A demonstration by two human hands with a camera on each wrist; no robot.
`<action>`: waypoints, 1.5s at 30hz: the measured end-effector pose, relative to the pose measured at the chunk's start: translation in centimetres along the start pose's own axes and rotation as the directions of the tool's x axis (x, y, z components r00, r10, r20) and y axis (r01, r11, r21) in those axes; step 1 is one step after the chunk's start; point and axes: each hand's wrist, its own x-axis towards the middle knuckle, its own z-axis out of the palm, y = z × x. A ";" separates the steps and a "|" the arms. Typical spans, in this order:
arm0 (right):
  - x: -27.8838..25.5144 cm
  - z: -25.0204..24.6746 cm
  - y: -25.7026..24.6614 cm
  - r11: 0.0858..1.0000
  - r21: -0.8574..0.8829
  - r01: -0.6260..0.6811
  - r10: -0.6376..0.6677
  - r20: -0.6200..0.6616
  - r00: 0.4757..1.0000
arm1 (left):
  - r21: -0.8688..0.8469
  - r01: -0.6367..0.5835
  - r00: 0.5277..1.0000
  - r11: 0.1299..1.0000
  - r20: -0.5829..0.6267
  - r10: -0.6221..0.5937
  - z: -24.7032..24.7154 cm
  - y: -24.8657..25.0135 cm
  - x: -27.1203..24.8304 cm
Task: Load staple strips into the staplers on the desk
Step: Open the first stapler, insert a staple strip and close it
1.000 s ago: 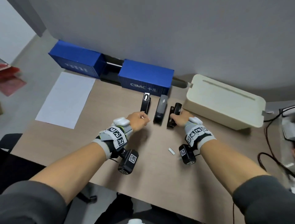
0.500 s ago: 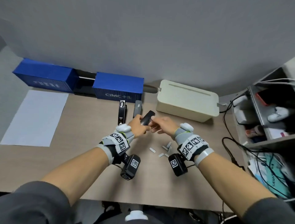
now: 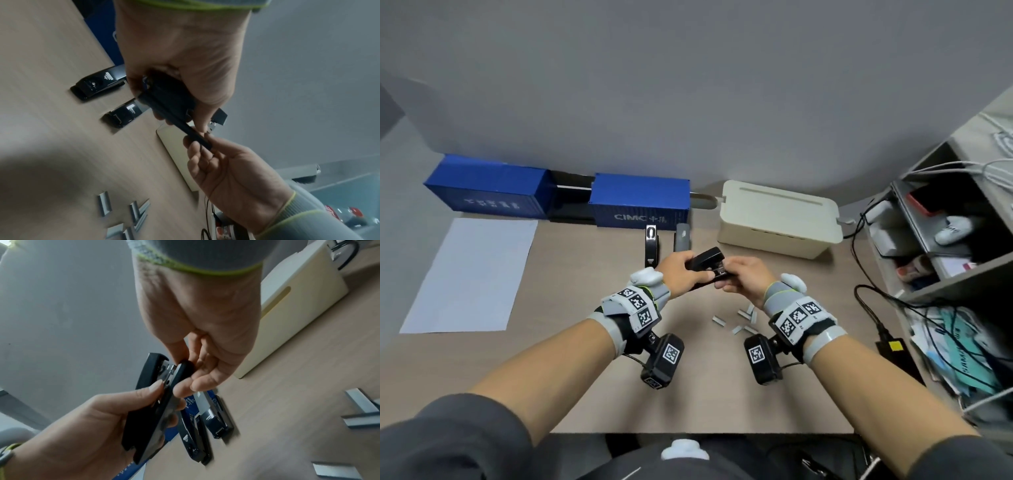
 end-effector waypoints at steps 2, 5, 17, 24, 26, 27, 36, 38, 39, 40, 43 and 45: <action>-0.1 0.4 0.5 0.999 0.040 -0.007 0.007 -0.008 1.000 | 0.000 -0.036 0.999 0.999 -0.007 0.036 -0.2 -0.3 -0.1; -0.1 0.5 2.0 0.997 0.080 -0.014 0.018 -0.049 0.999 | -0.118 -0.048 0.999 0.992 0.008 0.049 -0.5 -0.8 0.0; 2.4 -3.1 3.5 0.999 -0.036 -0.036 0.031 -0.130 0.991 | -0.352 0.047 0.989 0.935 -0.112 -0.092 2.3 -1.2 1.8; 3.3 -6.1 3.5 0.998 -0.032 -0.050 0.044 -0.157 0.987 | -0.793 0.345 0.894 0.502 0.115 -0.433 2.0 -2.5 3.1; 3.5 -6.2 3.6 0.997 -0.059 -0.054 0.045 -0.135 0.990 | -0.791 0.388 0.893 0.472 0.197 -0.404 1.9 -2.7 2.9; 3.5 -6.0 3.6 0.996 -0.067 -0.058 0.050 -0.119 0.992 | -0.780 0.403 0.892 0.479 0.218 -0.395 1.9 -2.7 2.8; 4.3 -6.3 5.5 0.972 -0.212 -0.104 0.066 -0.179 0.982 | -0.832 0.382 0.869 0.402 0.175 -0.464 2.2 -3.8 2.8; 4.7 -7.5 7.7 0.888 -0.434 -0.150 0.056 -0.222 0.973 | -0.836 0.381 0.860 0.396 0.163 -0.483 2.3 -4.5 2.8; 4.7 -8.0 8.5 0.817 -0.544 -0.191 0.073 -0.230 0.970 | -0.834 0.378 0.857 0.403 0.151 -0.492 2.3 -4.8 2.7; 4.6 -8.2 8.9 0.743 -0.627 -0.233 0.098 -0.243 0.965 | -0.832 0.376 0.853 0.408 0.140 -0.502 2.3 -5.1 2.8; 4.3 -8.0 9.4 0.616 -0.746 -0.254 0.100 -0.245 0.964 | -0.826 0.385 0.841 0.413 0.130 -0.525 2.4 -5.8 2.5; 4.7 -7.5 9.6 0.556 -0.798 -0.231 0.061 -0.238 0.969 | -0.819 0.399 0.832 0.413 0.133 -0.539 2.5 -6.2 2.2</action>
